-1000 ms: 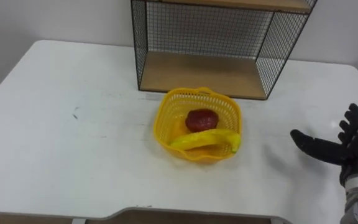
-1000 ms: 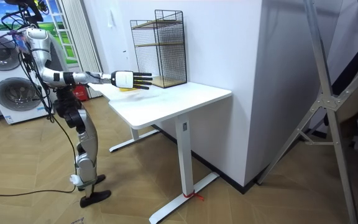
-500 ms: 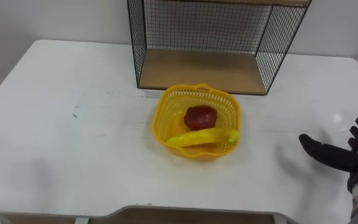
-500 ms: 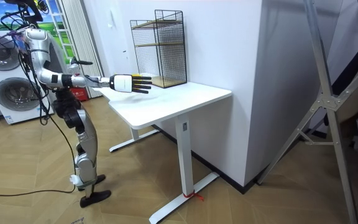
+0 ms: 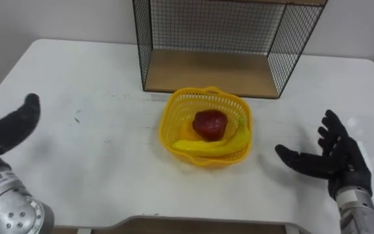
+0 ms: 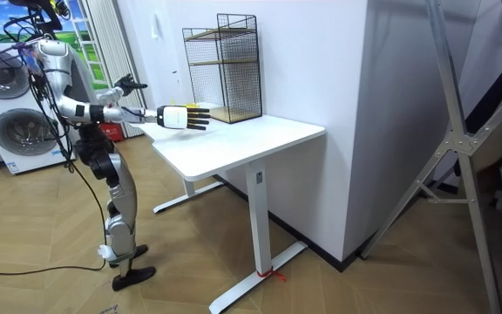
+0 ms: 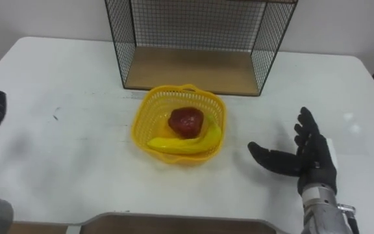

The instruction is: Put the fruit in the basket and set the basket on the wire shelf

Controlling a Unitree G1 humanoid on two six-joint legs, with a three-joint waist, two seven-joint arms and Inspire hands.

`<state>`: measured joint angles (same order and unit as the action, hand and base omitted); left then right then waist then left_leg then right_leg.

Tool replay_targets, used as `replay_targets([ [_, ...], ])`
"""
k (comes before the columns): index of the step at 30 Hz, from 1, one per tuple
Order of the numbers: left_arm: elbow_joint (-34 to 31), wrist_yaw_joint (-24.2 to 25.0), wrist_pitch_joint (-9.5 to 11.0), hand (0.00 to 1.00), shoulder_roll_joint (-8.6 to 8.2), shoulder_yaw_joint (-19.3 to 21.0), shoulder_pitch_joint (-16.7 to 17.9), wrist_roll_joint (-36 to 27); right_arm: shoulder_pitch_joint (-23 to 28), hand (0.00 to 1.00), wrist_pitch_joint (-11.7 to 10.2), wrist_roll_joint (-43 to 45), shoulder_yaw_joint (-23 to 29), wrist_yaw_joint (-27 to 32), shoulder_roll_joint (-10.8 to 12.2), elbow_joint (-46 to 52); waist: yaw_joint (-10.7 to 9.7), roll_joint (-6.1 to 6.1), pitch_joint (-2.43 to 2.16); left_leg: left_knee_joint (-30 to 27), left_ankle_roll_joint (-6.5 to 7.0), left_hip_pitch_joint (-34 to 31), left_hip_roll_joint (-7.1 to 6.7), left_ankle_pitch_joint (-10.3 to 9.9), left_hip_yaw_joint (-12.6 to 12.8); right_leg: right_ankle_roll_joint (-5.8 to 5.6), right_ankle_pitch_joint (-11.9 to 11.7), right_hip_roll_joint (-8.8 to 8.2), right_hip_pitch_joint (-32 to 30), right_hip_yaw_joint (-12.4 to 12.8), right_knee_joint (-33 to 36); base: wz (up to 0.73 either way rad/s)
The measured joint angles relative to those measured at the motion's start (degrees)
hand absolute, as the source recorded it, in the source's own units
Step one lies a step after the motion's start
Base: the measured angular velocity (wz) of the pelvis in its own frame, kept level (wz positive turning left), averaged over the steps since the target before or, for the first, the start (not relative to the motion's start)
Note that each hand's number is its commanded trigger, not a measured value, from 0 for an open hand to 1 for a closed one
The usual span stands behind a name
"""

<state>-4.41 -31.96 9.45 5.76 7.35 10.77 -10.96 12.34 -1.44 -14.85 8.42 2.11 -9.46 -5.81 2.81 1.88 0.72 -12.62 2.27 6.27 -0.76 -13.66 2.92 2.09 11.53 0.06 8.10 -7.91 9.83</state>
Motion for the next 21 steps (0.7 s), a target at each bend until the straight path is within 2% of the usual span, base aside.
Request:
replay_targets([
  [3, 4.6, 6.4, -1.1, 0.00, -0.04, -3.3, 0.0, -8.6, -0.7, 0.00, 0.0, -2.8, -1.4, -1.6, 0.3, -0.3, -0.7, -0.03, 0.16, 0.0, 0.00, 0.0, 0.07, 0.0, 0.1, 0.00, 0.0, 0.01, -0.4, 0.2, 0.4, -0.05],
  [6, 4.6, 12.6, -1.5, 0.00, 0.04, -5.4, -0.1, -12.8, -3.8, 0.00, -0.1, -4.1, -2.8, -2.7, 0.3, -0.3, -1.7, 0.04, 0.20, -0.4, 0.04, -1.1, 0.11, 0.0, 0.4, 0.02, 0.0, 0.02, -1.5, 0.6, 1.0, -0.06],
  [10, 7.9, 20.0, -1.5, 0.00, 0.00, -7.2, -1.8, -18.0, -5.9, 0.00, -1.0, -11.2, -4.3, -5.5, 1.0, -0.3, -2.5, -0.20, 0.23, -0.4, 0.04, -0.7, 0.18, 0.0, 1.2, 0.02, 0.0, 0.06, -1.4, 1.0, 1.0, -0.06],
  [16, 9.5, 24.0, -3.0, 0.00, -0.39, -8.7, -2.1, -18.8, -6.0, 0.00, -1.1, -19.3, -7.1, -9.0, 1.1, -0.3, -2.6, -0.55, 0.08, -0.4, 0.04, -1.6, 0.38, 0.0, 1.9, 0.05, -0.2, 0.17, -2.5, 1.5, 1.0, -0.06],
  [21, 10.0, 24.4, -4.3, 0.00, -0.64, -9.7, -2.4, -19.7, -6.3, 0.00, -1.1, -23.6, -9.7, -10.1, 1.4, -0.3, -2.6, -0.60, 0.04, -0.3, 0.03, -1.6, 0.38, 0.0, 2.0, 0.05, -0.2, 0.18, -2.6, 1.9, 1.0, 0.00],
])
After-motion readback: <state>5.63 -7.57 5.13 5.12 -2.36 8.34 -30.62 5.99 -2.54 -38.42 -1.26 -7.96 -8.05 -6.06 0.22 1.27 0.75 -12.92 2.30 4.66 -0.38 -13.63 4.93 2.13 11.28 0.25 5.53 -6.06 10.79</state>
